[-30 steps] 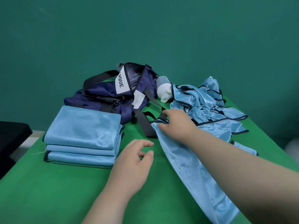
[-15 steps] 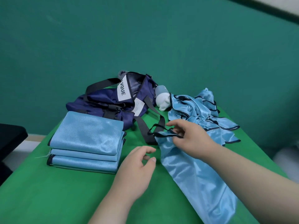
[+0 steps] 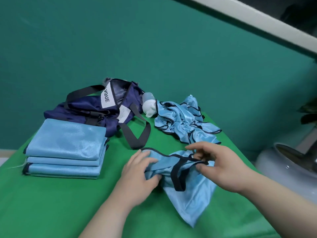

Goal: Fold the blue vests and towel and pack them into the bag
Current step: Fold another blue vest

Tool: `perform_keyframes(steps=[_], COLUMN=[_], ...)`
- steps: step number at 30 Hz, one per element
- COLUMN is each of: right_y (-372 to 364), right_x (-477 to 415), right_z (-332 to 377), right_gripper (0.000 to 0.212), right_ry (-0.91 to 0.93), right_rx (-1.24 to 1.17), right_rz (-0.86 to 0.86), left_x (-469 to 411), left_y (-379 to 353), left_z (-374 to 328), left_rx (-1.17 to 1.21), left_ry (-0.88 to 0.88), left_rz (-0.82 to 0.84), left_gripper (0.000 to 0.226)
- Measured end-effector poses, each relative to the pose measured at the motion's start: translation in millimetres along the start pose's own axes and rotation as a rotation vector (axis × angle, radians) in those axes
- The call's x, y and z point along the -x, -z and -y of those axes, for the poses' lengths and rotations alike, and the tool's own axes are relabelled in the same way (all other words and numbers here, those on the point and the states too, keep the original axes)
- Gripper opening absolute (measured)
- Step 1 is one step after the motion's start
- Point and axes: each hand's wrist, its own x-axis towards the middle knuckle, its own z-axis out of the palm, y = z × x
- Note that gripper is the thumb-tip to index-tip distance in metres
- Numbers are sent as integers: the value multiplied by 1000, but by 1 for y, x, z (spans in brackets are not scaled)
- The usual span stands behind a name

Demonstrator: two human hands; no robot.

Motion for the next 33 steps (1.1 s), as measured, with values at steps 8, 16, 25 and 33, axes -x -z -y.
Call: perform_keyframes(steps=[8,16,25,33], right_y=[0,-9,-87,-111], right_x=[6,-19,-71,-89], right_z=[-15,-1,17,20], right_gripper=[54,50,46,44], right_ry=[-108,-233,-184,-301], right_rx=[265,226,364,190], right_rz=[164,302,211,144], left_x=[7,12,20,15], left_y=[-4,15,35,29], left_z=[-1,9,8,7], left_rx=[-105,-267,-455,-472], left_ry=[-13,42,211,230], left_rz=[194,206,167,105], left_gripper=[84,85,45,23])
